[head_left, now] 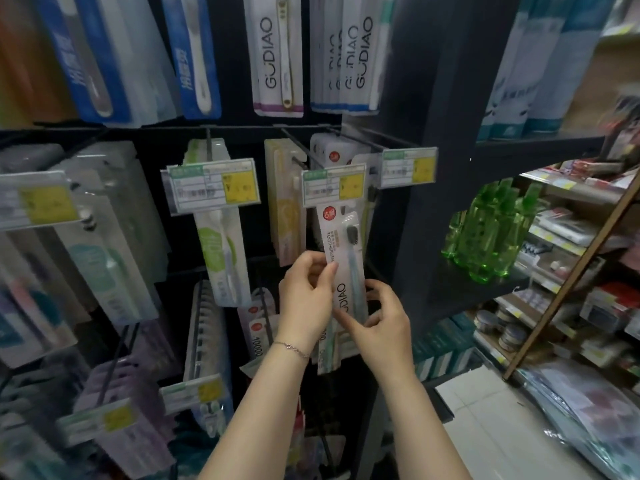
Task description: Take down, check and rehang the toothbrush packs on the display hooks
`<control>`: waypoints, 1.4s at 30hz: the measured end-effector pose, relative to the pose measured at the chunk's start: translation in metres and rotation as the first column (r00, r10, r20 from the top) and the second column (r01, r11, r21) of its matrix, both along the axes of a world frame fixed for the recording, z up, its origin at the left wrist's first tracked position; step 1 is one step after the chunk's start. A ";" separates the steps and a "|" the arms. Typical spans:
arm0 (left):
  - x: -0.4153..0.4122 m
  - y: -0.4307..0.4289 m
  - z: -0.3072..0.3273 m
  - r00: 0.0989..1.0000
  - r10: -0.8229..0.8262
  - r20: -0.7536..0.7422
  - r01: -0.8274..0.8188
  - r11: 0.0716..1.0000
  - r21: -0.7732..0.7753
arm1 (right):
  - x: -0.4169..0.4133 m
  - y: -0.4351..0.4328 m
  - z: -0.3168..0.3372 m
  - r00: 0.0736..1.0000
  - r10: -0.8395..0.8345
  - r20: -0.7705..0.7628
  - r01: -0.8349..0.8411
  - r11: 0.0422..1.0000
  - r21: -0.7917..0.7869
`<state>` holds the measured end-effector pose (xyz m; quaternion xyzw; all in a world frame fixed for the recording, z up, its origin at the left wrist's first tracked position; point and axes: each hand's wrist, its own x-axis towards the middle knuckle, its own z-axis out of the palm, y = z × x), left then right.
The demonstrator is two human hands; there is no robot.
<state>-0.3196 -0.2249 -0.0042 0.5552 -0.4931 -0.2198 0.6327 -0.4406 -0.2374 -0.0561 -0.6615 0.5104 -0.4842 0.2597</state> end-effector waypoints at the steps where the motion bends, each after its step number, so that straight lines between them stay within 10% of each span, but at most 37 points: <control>1: -0.001 -0.005 0.002 1.000 0.011 0.012 -0.011 1.000 0.004 | 0.001 -0.005 0.000 1.000 -0.005 0.000 0.005 1.000 -0.010; 42: -0.022 -0.066 0.032 0.980 0.055 0.191 -0.025 0.987 -0.157 | 0.011 -0.060 0.040 0.982 -0.136 -0.130 0.132 0.991 -0.033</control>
